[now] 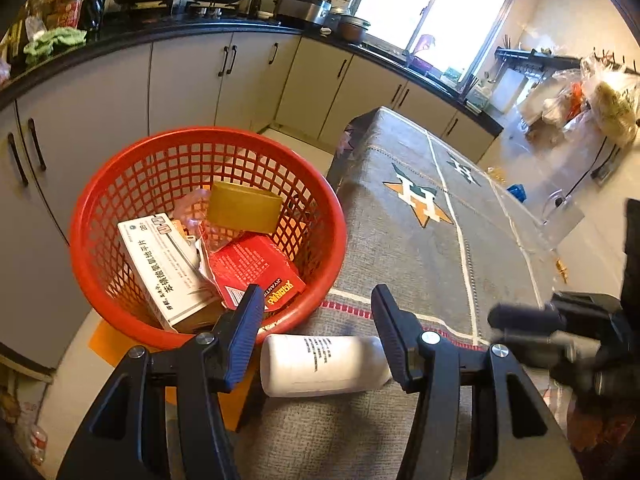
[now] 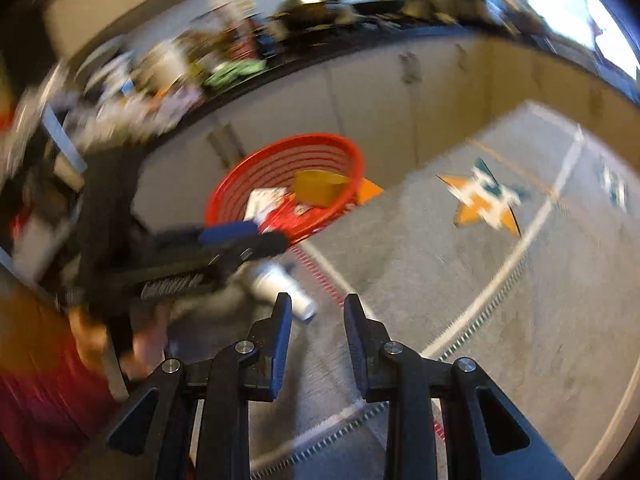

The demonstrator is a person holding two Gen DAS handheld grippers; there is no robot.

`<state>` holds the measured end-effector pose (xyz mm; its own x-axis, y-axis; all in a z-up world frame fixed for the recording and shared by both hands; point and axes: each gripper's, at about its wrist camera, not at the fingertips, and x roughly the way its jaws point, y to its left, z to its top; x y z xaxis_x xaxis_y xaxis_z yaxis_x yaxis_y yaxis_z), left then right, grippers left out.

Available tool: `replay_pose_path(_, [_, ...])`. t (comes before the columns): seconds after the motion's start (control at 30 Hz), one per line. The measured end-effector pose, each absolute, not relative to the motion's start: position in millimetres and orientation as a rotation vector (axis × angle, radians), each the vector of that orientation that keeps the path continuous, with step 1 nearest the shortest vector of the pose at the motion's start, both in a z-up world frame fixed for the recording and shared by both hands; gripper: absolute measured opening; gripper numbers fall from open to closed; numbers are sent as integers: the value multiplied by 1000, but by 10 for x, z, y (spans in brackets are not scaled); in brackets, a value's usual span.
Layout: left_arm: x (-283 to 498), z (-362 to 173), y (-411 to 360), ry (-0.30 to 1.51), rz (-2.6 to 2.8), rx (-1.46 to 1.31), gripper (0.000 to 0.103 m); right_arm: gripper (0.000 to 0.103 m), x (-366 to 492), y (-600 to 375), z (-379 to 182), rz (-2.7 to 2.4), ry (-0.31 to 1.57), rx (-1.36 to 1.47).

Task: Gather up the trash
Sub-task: 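Carry the white bottle over the basket with the left tool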

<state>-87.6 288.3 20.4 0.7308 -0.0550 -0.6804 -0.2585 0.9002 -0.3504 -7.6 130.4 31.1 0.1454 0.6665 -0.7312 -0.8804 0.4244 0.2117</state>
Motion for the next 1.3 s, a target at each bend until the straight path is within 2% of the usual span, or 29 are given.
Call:
replay_pose_path(0.17, [-861, 207, 2876, 752, 113, -450, 54, 29, -305, 1507, 269, 1214, 783, -448])
replay_pose_path(0.63, [-949, 299, 3070, 744, 71, -517, 54, 30, -297, 1829, -8, 1212, 762, -611])
replay_pose_path(0.83, [-1365, 351, 3121, 728, 64, -518, 54, 30, -255, 1830, -67, 1192, 763, -611])
replay_pose_path(1.1, [-1291, 102, 2997, 792, 35, -547, 54, 30, -307, 1817, -80, 1180, 771, -592])
replay_pose_path(1.17, [-1244, 68, 2956, 799, 17, -552, 53, 29, -327, 1811, -79, 1179, 766, -585])
replay_pose_path(1.23, [-1223, 76, 2905, 799, 5, -540, 45, 22, -349, 1812, -88, 1187, 768, -585])
replay_pose_path(1.3, [-1215, 106, 2846, 795, -8, -524, 43, 21, -361, 1812, -85, 1189, 764, -587])
